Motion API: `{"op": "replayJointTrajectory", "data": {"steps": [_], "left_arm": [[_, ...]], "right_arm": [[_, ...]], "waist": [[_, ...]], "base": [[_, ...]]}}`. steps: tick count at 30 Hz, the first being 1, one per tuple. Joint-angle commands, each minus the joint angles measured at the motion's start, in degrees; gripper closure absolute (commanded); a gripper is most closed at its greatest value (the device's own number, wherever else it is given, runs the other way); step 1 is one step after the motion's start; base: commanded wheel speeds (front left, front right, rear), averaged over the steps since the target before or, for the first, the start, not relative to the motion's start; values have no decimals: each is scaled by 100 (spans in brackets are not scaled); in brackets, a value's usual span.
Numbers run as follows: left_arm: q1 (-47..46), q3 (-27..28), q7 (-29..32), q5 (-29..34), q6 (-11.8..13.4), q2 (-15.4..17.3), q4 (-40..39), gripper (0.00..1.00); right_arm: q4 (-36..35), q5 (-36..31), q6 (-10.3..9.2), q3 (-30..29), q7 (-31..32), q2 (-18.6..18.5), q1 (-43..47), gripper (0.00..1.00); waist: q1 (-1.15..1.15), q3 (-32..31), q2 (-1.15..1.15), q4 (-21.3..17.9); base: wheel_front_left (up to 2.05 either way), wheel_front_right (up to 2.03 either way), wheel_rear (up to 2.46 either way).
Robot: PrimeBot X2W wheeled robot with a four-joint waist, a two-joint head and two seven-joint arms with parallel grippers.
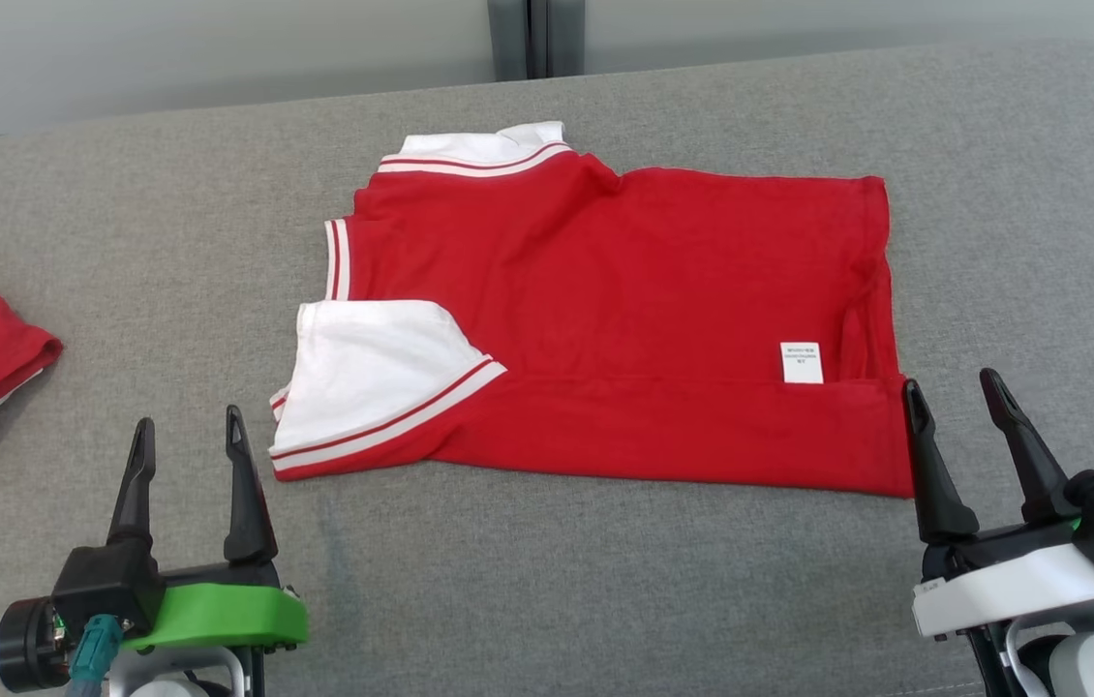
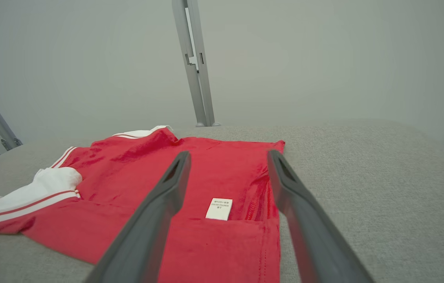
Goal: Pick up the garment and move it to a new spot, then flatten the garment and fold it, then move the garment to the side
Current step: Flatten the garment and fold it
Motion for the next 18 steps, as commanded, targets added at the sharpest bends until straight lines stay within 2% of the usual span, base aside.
{"op": "replayJointTrajectory", "data": {"steps": [1,11,15,18], "left_arm": [[88,-5,36,67,32,44,-25,0],[67,-58,197,47,38,138,-54,0],[-83,-159,361,0,-76,185,31,0],[-269,-287,797,-146,-281,212,294,0]], "right_arm": [[-45,-16,-2,-21,36,22,88,0],[-117,-19,-2,-39,157,79,108,0],[-37,-9,-2,-63,190,102,81,0],[140,69,-2,-89,272,96,43,0]], "waist": [[0,-22,0,21],[0,-16,0,23],[0,49,0,6],[0,191,0,-2]], "base": [[0,0,0],[0,0,0],[0,0,0],[0,0,0]]}}
